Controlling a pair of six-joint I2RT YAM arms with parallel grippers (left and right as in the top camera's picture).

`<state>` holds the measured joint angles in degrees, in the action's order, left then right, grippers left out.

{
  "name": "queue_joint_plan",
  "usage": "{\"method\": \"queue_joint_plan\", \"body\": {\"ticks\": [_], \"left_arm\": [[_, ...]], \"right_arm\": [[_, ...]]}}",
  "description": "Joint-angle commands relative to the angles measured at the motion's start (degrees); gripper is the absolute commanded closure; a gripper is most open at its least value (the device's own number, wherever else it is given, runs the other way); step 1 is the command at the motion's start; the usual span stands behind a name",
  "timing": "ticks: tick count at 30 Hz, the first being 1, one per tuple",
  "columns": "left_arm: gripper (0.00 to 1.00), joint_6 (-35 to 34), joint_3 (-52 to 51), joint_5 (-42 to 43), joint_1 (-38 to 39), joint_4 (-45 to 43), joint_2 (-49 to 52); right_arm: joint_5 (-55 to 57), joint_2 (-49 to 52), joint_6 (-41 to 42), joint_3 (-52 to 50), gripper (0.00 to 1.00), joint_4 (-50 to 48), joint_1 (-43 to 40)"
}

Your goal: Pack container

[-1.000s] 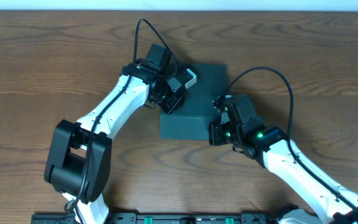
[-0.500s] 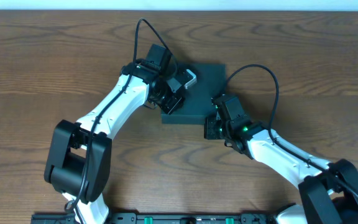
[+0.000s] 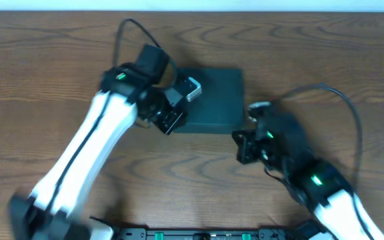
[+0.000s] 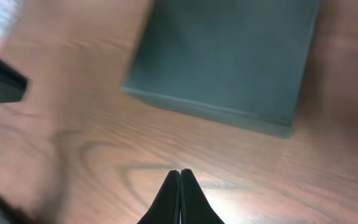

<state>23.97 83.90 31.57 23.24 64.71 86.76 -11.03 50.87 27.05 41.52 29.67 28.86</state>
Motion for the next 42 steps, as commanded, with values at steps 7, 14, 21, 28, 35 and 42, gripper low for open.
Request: {"method": "queue_joint_plan", "body": {"ticks": [7,14,21,28,35,42], "left_arm": [[0.94,0.50,-1.60,2.49,-0.22,2.71,-24.09],[0.94,1.99,-2.40,2.38,-0.20,4.52,-38.36],[0.05,1.97,-2.43,2.34,-0.20,5.40,-42.05],[0.05,1.97,-2.43,2.34,-0.20,5.40,-42.03],[0.05,1.97,-2.43,2.34,-0.20,5.40,-42.03],[0.05,1.97,-2.43,2.34,-0.20,5.62,-42.03]], "right_arm": [[-2.78,-20.85,-1.84,0.74,0.98,11.41,0.46],[-4.79,-27.06,-1.79,0.74,0.60,19.43,0.46],[-5.92,-26.69,-1.81,0.70,0.01,21.62,0.46],[-5.90,-26.69,-1.81,0.70,0.01,21.62,0.46],[-5.90,-26.69,-1.81,0.70,0.01,21.62,0.46],[-5.90,-26.69,-1.81,0.70,0.01,21.62,0.46]]}}
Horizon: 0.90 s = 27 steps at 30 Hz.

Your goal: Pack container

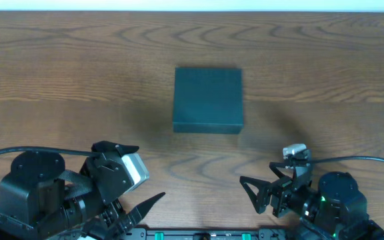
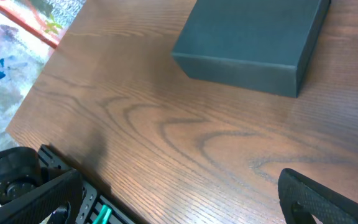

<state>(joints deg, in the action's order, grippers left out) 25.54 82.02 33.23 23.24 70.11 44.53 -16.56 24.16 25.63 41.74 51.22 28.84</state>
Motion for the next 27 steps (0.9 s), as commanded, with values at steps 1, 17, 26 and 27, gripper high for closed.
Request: {"method": "queue_joint_plan", "body": {"ticks": [1,17,26,27], "left_arm": [[0.05,0.37,-0.55,0.68,-0.20,0.22,0.20],[0.05,-12.07,-13.66,-26.40,-6.60,-20.17,-2.49],[0.05,-19.08,-39.54,-27.28,-20.41,-39.06,-15.28],[0.05,-19.74,-41.90,-27.52,-21.46,-40.17,-16.92]], "right_arm": [[-0.37,0.02,-0.39,0.48,0.01,0.07,0.48],[-0.39,0.02,-0.39,0.48,0.01,0.07,0.48],[-0.39,0.02,-0.39,0.48,0.01,0.07,0.48],[-0.39,0.02,-0.42,0.48,0.01,0.07,0.48]]}}
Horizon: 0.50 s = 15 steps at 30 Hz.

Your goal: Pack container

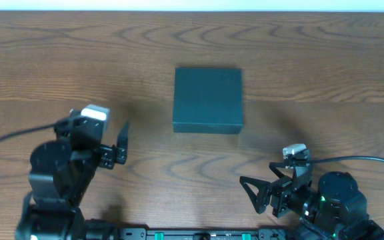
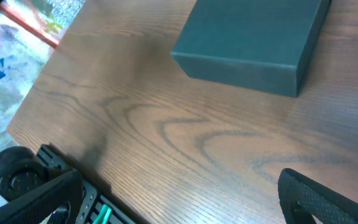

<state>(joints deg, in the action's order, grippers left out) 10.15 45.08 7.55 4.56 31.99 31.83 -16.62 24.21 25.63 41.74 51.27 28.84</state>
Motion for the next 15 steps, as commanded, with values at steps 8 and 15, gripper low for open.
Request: {"method": "queue_joint_plan", "body": {"ticks": [8,15], "left_arm": [[0.05,-9.05,-20.74,-4.44,-7.37,-5.51,-18.05],[0.05,-10.71,-29.79,-6.49,-8.09,-7.45,-27.02]], "right_arm": [[-0.31,-0.02,-0.39,0.48,0.01,0.02,0.48],[-0.33,-0.02,-0.39,0.48,0.01,0.02,0.48]]}}
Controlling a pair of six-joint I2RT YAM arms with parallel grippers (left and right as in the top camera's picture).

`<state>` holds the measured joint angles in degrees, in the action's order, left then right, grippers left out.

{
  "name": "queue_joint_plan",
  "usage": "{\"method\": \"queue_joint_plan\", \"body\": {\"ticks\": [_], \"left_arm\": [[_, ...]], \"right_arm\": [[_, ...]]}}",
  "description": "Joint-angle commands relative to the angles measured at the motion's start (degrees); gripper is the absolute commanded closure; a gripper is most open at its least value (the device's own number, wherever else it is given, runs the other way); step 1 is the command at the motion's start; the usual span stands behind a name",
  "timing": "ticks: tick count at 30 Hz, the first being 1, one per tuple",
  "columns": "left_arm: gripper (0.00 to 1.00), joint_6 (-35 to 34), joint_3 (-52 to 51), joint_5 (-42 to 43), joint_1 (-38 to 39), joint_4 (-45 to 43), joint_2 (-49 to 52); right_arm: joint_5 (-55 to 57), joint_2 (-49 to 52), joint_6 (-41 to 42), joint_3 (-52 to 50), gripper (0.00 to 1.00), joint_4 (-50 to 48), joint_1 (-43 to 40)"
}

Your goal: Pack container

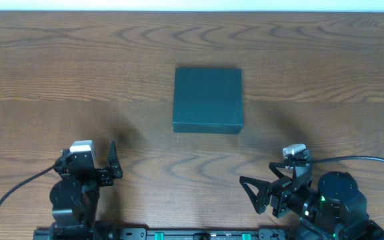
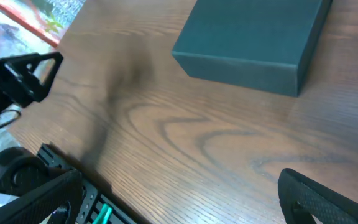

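Note:
A dark teal closed box point(image 1: 207, 100) lies flat on the middle of the wooden table, and the right wrist view shows the box point(image 2: 253, 43) at the top. My right gripper point(image 1: 250, 194) rests low at the near right edge, open wide with nothing in it. Its two black fingers point(image 2: 319, 202) frame bare wood, well short of the box. My left gripper point(image 1: 112, 164) sits folded back at the near left, far from the box. The right wrist view catches the left gripper point(image 2: 45, 74) at the left edge, fingers apart and empty.
A black rail with green parts point(image 1: 199, 235) runs along the near table edge between the two arm bases. Cables trail from both arms. Beyond the table's left edge is a red-bordered floor area point(image 2: 23, 18).
My left arm has dropped back from about level with the box's near edge to a folded pose at the near left edge. The right arm and the box have not moved.
Both arms were first at the box, the left gripper on its left side and the right gripper shut just beside its near right corner. Then both had drawn back to the near edge, right gripper open. The left arm shifted twice after that; the box stayed shut in place.

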<state>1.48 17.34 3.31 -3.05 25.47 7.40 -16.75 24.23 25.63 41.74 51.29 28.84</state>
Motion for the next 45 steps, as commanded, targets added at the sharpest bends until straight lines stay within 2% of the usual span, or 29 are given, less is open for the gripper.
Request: {"method": "queue_joint_plan", "body": {"ticks": [1,8,16,45], "left_arm": [[0.05,-2.16,-2.97,-2.32,-0.48,-1.25,-3.41],[0.05,-2.38,-8.24,-2.40,-0.48,-4.04,-7.06],[0.05,-3.63,-13.22,-2.25,-0.39,-11.82,-7.21],[0.05,-2.75,-13.29,-2.25,-0.26,-11.98,-7.19]], "right_arm": [[-0.20,-0.04,-0.39,0.48,0.01,0.00,0.48],[-0.17,-0.04,-0.39,0.48,0.01,0.00,0.48],[-0.17,-0.04,-0.42,0.48,0.01,0.00,0.48],[-0.20,-0.04,-0.42,0.48,0.01,0.00,0.48]]}}
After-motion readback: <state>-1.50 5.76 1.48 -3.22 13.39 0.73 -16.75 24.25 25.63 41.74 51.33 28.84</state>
